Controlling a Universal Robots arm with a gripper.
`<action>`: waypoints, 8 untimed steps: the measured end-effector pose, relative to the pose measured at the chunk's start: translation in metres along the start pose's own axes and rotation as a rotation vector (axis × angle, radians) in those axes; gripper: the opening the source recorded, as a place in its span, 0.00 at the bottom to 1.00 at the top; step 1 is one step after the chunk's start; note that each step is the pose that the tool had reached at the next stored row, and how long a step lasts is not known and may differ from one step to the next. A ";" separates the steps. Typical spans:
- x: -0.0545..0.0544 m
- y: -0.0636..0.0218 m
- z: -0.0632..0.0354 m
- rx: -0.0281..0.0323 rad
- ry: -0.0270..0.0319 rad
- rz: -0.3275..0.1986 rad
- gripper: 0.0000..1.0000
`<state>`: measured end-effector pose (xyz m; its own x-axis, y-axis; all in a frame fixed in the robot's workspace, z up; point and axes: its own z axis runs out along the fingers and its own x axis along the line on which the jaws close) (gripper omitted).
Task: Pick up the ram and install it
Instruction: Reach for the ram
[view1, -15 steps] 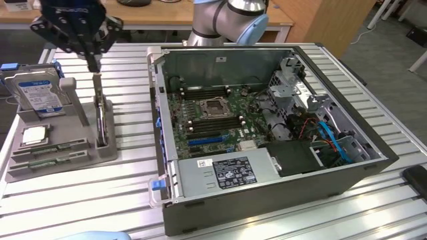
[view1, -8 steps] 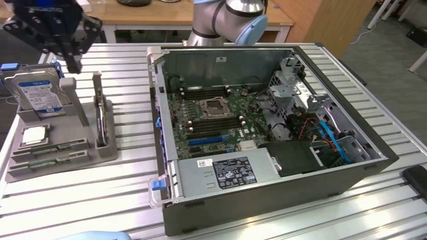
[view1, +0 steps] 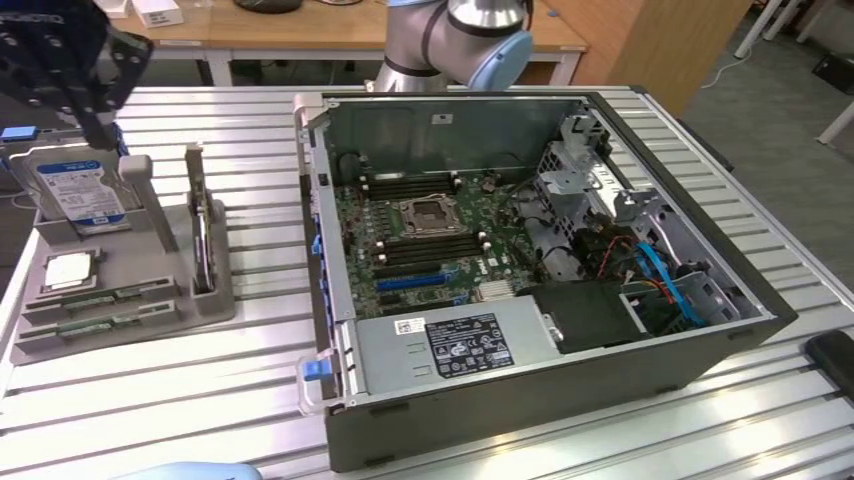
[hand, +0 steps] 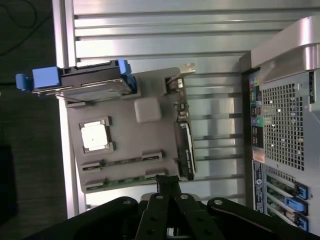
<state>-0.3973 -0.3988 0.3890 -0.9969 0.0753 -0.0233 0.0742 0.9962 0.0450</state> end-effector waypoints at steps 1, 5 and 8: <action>0.004 -0.0003 0.0000 0.0000 0.0000 0.000 0.10; 0.022 -0.0016 -0.0002 0.0000 0.0000 0.000 0.10; 0.033 -0.0025 -0.0002 0.0000 0.0001 0.000 0.10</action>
<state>-0.4308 -0.3989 0.3884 -0.9969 0.0753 -0.0232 0.0742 0.9962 0.0450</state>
